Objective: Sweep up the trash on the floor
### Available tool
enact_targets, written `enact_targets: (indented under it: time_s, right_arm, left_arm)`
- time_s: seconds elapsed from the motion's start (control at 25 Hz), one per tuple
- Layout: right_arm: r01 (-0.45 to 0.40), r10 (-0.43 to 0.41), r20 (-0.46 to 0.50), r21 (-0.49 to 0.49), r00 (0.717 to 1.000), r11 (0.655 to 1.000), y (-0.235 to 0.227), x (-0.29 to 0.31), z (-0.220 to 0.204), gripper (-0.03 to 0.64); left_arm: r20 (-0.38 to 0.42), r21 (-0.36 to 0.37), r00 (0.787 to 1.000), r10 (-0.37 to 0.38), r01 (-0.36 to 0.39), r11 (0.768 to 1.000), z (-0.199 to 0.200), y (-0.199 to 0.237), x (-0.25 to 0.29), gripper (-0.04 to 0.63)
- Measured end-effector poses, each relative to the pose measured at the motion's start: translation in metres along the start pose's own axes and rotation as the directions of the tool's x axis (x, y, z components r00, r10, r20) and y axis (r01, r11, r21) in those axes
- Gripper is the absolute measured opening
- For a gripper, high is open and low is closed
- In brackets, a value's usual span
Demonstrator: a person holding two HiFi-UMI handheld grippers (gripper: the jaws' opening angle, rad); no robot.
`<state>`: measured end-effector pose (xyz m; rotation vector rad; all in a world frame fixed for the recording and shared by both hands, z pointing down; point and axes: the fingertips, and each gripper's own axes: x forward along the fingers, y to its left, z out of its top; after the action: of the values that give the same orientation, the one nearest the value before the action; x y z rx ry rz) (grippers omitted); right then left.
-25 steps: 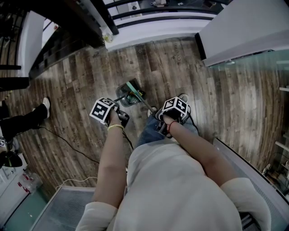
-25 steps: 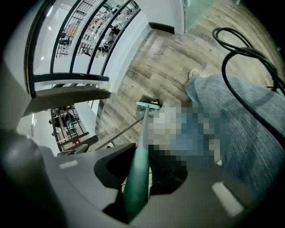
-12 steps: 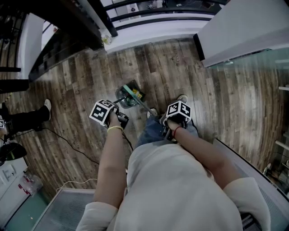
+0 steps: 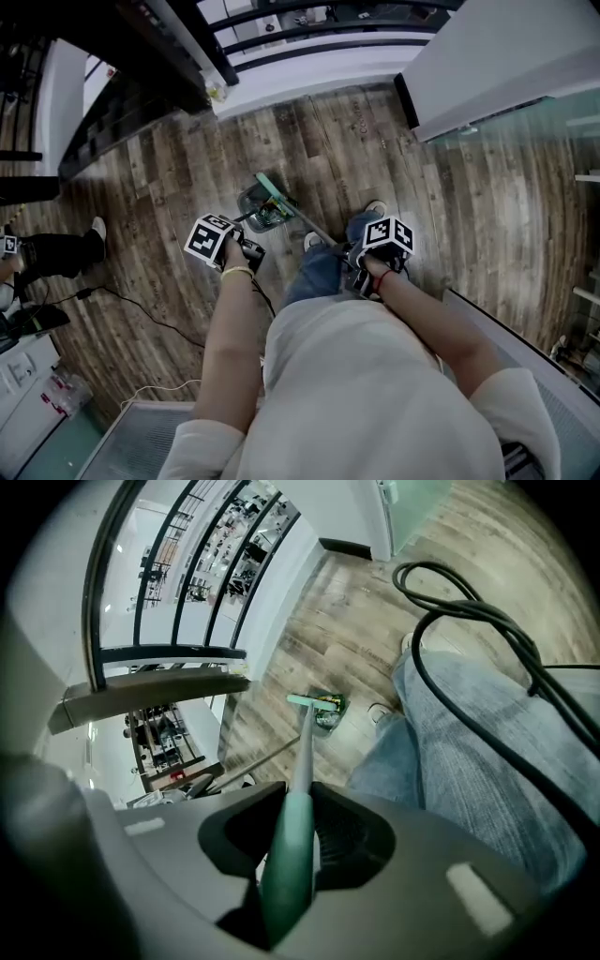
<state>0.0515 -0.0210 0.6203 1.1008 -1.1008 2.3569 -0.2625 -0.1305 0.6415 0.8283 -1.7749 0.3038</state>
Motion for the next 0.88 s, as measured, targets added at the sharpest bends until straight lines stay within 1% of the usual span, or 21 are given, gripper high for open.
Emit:
enact_targets:
  time_s: [0.2, 0.48, 0.88]
  right_arm:
    - [-0.001, 0.001, 0.033, -0.017, 0.999, 1.0, -0.006, -0.01, 0.014, 0.095]
    - [-0.004, 0.0, 0.084, 0.048, 0.996, 0.999, -0.026, -0.024, 0.033, 0.095]
    - [0.022, -0.042, 0.172, 0.113, 0.984, 0.993, -0.056, -0.03, 0.064, 0.095]
  left_arm:
    - [0.0, 0.004, 1.0, 0.0, 0.0, 1.0, 0.0, -0.001, 0.001, 0.147]
    - [-0.002, 0.01, 1.0, 0.001, -0.001, 1.0, -0.002, -0.001, 0.001, 0.146]
    - [-0.002, 0.011, 1.0, 0.005, -0.005, 1.0, 0.0, -0.002, 0.002, 0.146]
